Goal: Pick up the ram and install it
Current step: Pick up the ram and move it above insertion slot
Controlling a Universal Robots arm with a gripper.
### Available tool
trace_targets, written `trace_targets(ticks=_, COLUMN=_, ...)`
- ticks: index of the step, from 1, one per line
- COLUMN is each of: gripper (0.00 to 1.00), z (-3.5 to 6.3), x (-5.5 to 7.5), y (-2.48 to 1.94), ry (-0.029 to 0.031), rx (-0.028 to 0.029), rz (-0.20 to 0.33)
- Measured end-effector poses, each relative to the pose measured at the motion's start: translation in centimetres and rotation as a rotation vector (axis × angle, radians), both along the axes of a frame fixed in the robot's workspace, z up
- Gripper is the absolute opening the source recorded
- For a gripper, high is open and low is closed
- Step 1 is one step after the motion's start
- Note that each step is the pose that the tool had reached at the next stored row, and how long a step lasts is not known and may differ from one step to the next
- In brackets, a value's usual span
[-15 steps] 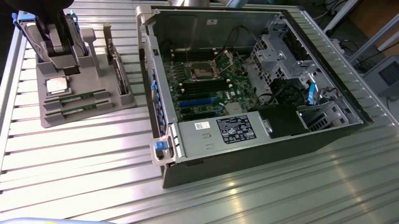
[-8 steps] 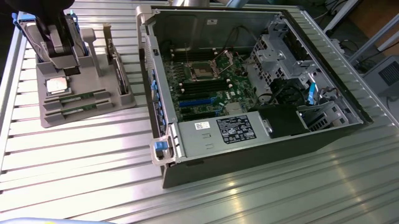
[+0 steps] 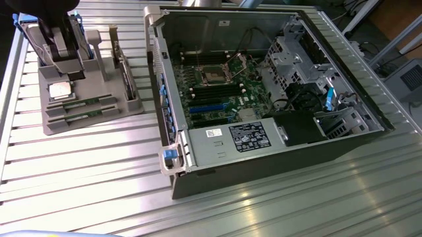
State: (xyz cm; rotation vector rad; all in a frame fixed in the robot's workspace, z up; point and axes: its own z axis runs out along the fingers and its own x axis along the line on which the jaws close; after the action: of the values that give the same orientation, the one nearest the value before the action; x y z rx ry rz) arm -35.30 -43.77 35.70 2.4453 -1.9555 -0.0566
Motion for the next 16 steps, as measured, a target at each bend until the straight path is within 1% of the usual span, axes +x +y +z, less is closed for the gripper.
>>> trace_targets(ticks=16, gripper=0.36, z=-0.21, x=0.00, y=0.00, ry=0.0000, rx=0.0000, rz=0.013)
